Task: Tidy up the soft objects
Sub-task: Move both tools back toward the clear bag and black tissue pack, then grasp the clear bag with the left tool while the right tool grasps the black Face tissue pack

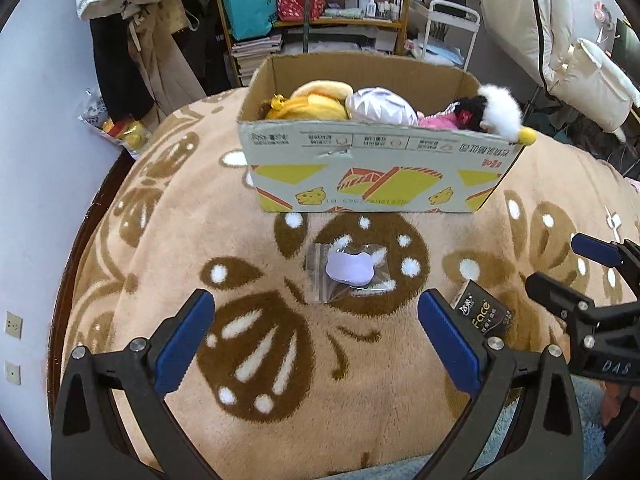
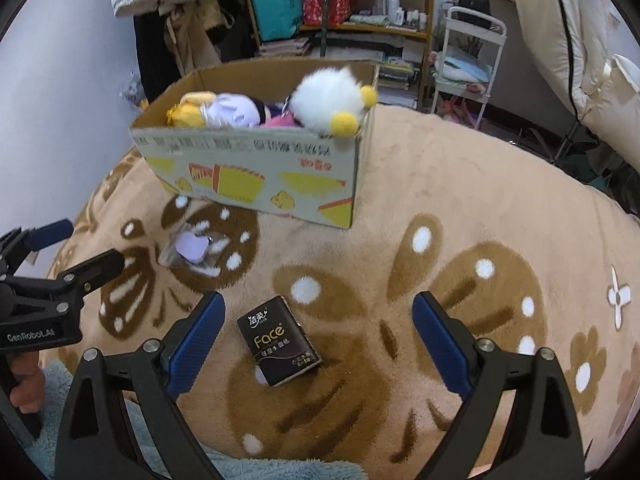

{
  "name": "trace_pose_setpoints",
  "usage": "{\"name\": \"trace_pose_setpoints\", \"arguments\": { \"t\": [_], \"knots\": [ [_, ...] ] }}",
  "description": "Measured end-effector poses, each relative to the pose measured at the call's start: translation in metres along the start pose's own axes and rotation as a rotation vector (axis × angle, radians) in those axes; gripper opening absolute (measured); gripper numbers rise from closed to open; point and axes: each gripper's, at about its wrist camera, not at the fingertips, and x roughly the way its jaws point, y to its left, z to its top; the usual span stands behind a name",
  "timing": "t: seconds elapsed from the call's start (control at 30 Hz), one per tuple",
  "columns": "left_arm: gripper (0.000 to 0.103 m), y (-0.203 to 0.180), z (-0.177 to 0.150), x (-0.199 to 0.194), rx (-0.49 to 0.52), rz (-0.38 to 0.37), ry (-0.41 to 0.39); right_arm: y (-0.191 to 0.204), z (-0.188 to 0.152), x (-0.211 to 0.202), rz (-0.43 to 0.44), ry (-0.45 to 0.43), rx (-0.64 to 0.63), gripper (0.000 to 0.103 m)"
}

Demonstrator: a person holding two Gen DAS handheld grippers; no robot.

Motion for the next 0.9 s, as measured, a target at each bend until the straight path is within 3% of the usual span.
{"name": "trace_pose_setpoints", "arguments": {
  "t": [0.37,0.9],
  "knots": [
    [0.100,0.000,0.013,0.030,-0.036,-0.037,0.046,0.002,0.001,0.028,0.000,0.080,-0.004,0.099],
    [0.100,-0.002,0.009,0.093,-0.065,-0.125,0.184,0.019,-0.010,0.066,0.049,0.226,-0.071,0.099]
  ]
}}
